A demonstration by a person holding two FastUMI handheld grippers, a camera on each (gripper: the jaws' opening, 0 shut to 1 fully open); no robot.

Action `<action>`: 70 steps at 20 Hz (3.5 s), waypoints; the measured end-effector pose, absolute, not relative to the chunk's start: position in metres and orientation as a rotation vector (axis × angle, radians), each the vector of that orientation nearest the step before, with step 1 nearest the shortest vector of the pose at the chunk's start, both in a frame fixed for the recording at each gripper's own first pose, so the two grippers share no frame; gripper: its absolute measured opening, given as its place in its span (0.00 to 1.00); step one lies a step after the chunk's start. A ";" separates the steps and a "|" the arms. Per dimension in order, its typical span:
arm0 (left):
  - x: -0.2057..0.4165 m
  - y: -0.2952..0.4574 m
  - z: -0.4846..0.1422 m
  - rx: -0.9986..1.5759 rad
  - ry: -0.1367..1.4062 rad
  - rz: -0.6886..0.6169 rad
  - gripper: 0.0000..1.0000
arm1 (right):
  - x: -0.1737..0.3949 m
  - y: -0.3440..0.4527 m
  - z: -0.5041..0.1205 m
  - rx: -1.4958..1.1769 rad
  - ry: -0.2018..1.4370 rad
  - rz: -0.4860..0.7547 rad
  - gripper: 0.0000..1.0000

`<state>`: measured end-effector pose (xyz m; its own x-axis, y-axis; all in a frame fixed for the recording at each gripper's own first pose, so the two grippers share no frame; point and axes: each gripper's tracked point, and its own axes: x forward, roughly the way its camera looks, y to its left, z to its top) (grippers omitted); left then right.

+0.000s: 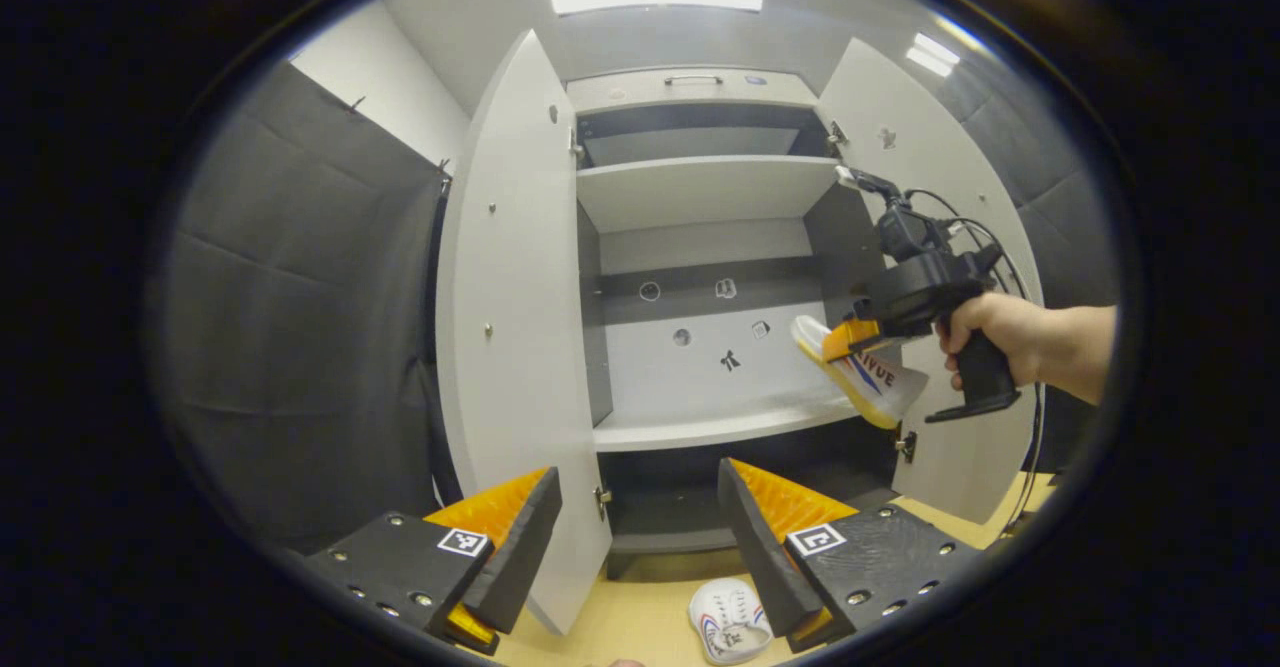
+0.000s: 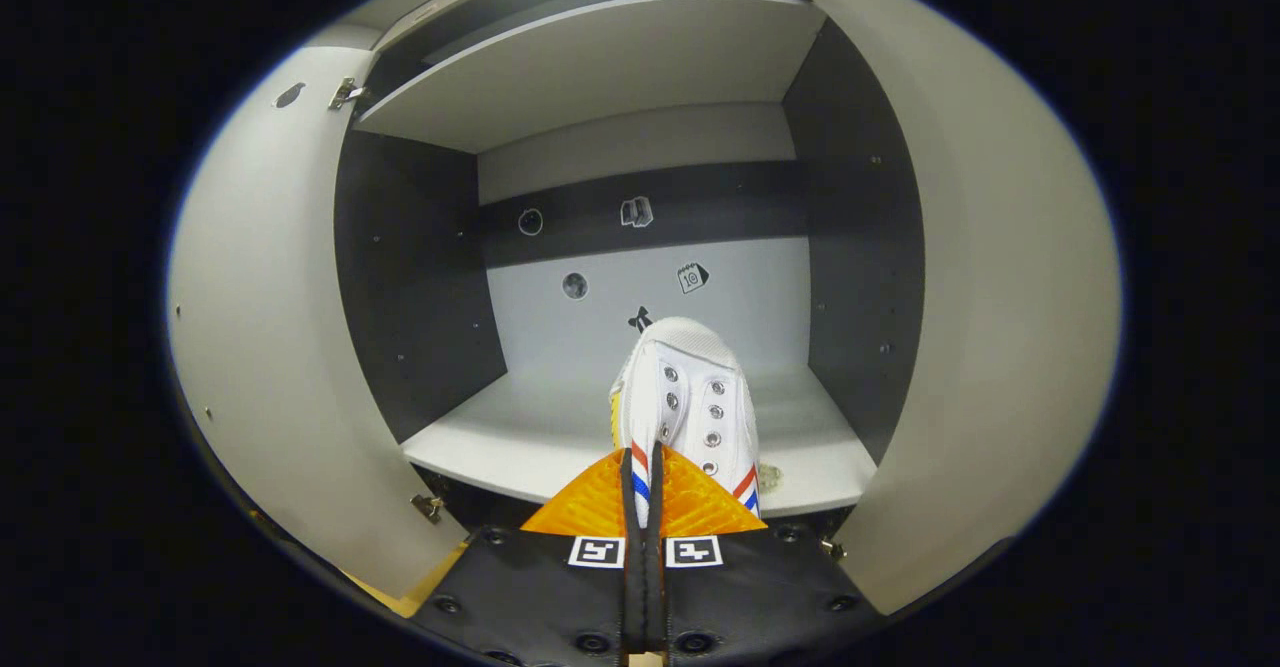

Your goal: Grab one shoe with the right hand and put it into the shoe cabinet, grab the other shoe with the left hand and put it into the shoe cabinet; then close the right door with the right hand and the left door with the left hand.

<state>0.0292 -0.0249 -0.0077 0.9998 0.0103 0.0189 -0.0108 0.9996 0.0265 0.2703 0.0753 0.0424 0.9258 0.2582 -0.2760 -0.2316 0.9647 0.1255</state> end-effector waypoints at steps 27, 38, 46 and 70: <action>0.063 -0.013 -0.061 0.038 0.149 0.099 0.92 | 0.356 0.058 0.025 0.021 0.306 0.110 1.00; 0.106 -0.037 -0.155 -0.014 0.371 -0.096 0.92 | 0.211 0.041 0.080 -0.094 0.018 0.086 0.97; 0.103 -0.068 -0.272 -0.054 0.672 -0.243 0.92 | 0.137 0.030 0.042 -0.163 0.048 0.042 0.99; 0.098 -0.092 -0.308 -0.147 0.948 -0.332 0.08 | 0.088 0.016 0.010 -0.156 0.152 0.048 0.98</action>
